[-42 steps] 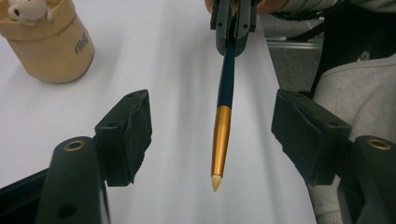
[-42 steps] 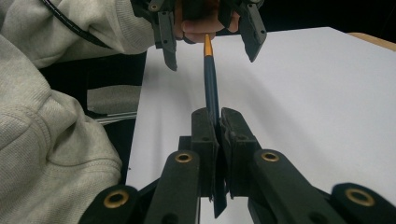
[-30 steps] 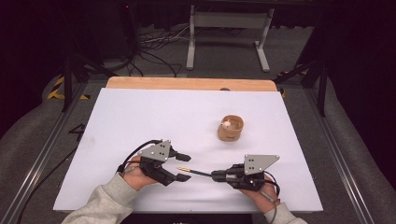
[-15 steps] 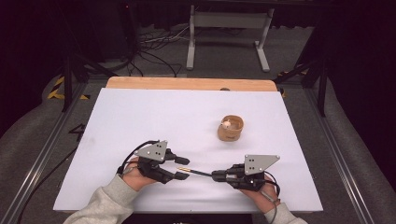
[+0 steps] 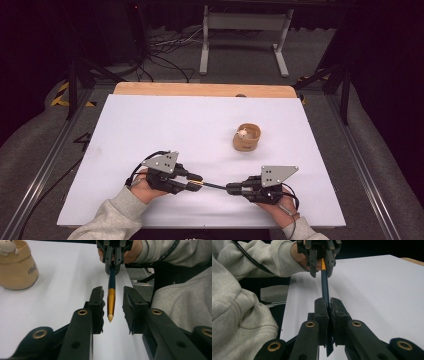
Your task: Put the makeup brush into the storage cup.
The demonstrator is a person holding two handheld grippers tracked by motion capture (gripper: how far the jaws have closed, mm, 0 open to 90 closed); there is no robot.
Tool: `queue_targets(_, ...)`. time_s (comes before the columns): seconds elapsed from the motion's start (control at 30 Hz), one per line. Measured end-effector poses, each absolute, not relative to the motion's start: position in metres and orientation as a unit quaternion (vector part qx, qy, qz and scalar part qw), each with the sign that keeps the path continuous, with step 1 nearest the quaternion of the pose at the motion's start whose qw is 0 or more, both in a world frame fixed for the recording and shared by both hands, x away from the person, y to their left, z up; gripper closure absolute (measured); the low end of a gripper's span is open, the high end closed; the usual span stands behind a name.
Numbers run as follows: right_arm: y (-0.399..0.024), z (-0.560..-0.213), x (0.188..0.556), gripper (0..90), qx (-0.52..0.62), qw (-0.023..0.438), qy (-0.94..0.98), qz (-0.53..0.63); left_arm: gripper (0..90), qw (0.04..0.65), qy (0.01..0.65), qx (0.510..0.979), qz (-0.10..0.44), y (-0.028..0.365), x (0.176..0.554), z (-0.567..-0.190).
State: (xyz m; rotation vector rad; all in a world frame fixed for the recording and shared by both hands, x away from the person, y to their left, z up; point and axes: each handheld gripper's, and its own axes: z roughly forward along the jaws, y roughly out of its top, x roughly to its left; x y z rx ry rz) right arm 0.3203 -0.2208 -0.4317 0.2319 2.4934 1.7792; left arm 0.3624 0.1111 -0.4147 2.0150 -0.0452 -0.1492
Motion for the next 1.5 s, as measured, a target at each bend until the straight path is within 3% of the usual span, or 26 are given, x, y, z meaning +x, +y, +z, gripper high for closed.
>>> queue_targets(0.2, -0.22, -0.433, 0.32, 84.8, 0.07, 0.031, 0.809, 0.583, 82.2, 0.536, -0.023, 0.841, -0.071, 0.114, 0.363, -0.415)
queue_targets(0.87, -0.22, -0.436, 0.322, 83.5, 0.066, 0.021, 0.811, 0.581, 83.5, 0.52, -0.029, 0.851, -0.066, 0.113, 0.361, -0.413)
queue_targets(1.03, -0.22, -0.435, 0.322, 68.3, 0.079, 0.029, 0.809, 0.582, 83.6, 0.511, -0.029, 0.857, -0.064, 0.11, 0.36, -0.411)
queue_targets(1.5, -0.218, -0.407, 0.319, 61.0, 0.102, 0.056, 0.831, 0.545, 83.8, 0.492, -0.001, 0.87, -0.029, 0.112, 0.358, -0.401)
